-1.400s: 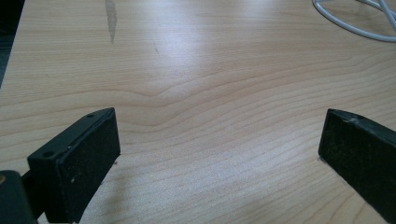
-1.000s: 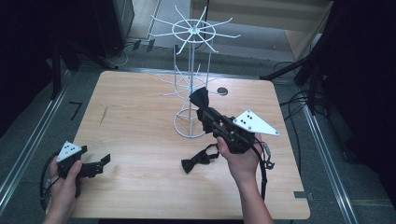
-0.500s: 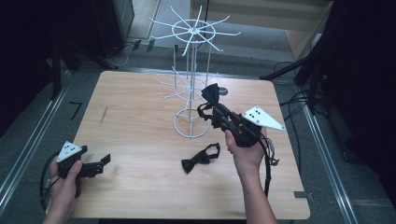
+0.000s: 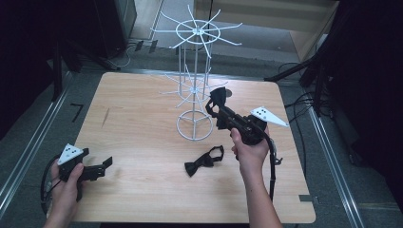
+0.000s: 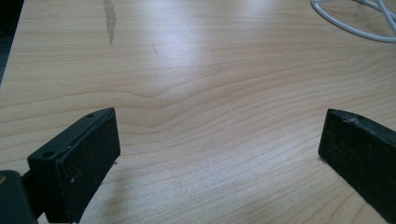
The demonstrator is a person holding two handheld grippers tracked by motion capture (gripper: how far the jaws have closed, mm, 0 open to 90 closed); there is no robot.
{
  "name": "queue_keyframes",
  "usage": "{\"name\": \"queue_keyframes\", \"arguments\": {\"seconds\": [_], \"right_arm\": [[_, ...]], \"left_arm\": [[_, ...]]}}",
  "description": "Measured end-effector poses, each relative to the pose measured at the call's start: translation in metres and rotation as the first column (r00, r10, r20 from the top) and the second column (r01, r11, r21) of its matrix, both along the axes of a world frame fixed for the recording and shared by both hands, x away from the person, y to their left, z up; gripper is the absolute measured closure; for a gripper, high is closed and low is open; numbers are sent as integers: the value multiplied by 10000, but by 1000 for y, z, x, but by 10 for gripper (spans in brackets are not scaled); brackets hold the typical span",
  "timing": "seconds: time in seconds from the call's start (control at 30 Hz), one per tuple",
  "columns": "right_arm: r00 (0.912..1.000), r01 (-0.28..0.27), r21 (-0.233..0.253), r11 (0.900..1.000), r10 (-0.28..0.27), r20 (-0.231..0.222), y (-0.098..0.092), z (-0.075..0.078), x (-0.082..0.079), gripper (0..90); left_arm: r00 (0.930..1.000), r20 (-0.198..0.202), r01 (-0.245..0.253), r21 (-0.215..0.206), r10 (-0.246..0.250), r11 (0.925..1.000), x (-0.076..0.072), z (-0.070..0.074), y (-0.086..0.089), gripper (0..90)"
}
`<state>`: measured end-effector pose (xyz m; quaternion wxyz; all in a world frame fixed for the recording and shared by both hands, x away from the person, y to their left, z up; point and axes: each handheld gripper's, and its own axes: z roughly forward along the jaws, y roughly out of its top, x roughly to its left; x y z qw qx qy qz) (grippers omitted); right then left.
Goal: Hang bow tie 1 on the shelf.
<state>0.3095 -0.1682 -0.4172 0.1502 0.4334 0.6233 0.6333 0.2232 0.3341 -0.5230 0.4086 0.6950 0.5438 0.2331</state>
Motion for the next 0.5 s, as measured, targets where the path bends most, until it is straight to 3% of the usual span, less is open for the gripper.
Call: {"name": "queue_keyframes", "arguments": {"seconds": [0.23,0.5], "right_arm": [[9997,-164,69,9998,162,160,4,-2,-6,767],[9994,8,270,9996,-17,338,-5,3,-9,767]], "left_arm": [[10000,11,-9,8,9,10000,0,0,0,0],[10000,-18,-4,-1,4,10000,0,0,0,0]]}}
